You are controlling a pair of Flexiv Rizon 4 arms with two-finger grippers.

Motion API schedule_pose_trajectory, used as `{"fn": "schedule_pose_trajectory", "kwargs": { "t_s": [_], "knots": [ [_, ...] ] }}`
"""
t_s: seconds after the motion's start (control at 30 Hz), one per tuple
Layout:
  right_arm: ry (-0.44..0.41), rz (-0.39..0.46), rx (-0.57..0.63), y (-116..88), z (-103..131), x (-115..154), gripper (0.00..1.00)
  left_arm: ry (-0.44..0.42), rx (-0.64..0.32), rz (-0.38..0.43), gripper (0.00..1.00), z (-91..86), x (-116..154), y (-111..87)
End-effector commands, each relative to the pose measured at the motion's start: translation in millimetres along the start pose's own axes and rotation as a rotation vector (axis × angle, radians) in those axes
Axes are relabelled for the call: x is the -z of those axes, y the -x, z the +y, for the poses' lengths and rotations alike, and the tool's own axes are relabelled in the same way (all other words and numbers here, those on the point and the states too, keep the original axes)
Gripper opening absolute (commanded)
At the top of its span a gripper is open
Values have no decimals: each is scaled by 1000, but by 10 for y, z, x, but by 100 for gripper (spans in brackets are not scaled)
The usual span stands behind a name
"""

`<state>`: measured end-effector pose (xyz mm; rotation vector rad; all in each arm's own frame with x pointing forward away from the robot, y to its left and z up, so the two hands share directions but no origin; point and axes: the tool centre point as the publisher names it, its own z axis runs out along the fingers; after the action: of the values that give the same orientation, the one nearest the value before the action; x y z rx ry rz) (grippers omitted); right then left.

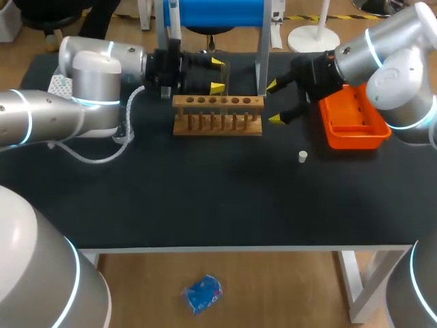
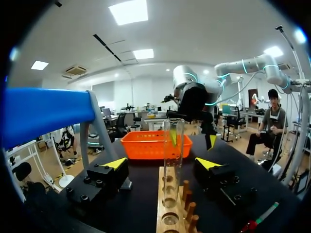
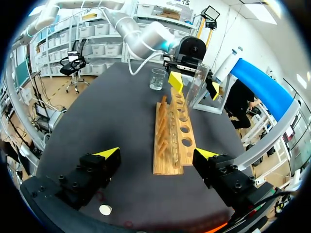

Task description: Invert the test tube, pick up the pipette, mount the tip to pipette, aspirate from beaker and dispense into the tube, eject the tip, return the pipette, and cap with the stopper.

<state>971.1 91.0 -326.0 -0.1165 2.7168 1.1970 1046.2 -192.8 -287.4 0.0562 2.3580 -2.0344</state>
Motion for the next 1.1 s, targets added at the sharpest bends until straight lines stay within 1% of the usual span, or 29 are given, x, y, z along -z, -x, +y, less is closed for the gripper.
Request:
{"fn": "schedule_pose_trajectory", "kwargs": {
  "t_s": [0.03,0.23,0.37,0.47,0.6,0.63,0.67,0.73,0.77,0.83,0.87,0.9,0.97,1.1],
  "knots": [
    [0,0,0,-3,-3,6,100,26,9,-48,100,-75,109,-93],
    [0,0,0,-3,-3,6,100,58,47,-123,100,-79,320,-101],
    [0,0,0,-3,-3,6,100,59,63,-178,100,-120,476,-133],
    [0,0,0,-3,-3,6,100,75,82,-226,100,-155,599,-161],
    [0,0,0,-3,-3,6,100,83,88,-316,100,-269,805,-246],
    [0,0,0,-3,-3,6,100,84,91,-328,100,-283,836,-255],
    [0,0,0,-3,-3,6,100,75,95,-355,100,-313,891,-273],
    [0,0,0,-3,-3,6,100,87,98,-379,100,-348,946,-295],
    [0,0,0,-3,-3,6,100,90,108,-410,100,-369,973,-310],
    [0,0,0,-3,-3,6,100,85,110,-444,100,-412,1015,-338],
    [0,0,0,-3,-3,6,100,99,109,-480,100,-443,1035,-361],
    [0,0,0,-3,-3,6,100,113,106,-498,100,-455,1047,-372],
    [0,0,0,-3,-3,6,100,97,100,-532,100,-510,1080,-418],
    [0,0,0,-3,-3,6,100,96,99,-604,100,-586,1176,-512]
  ]
}}
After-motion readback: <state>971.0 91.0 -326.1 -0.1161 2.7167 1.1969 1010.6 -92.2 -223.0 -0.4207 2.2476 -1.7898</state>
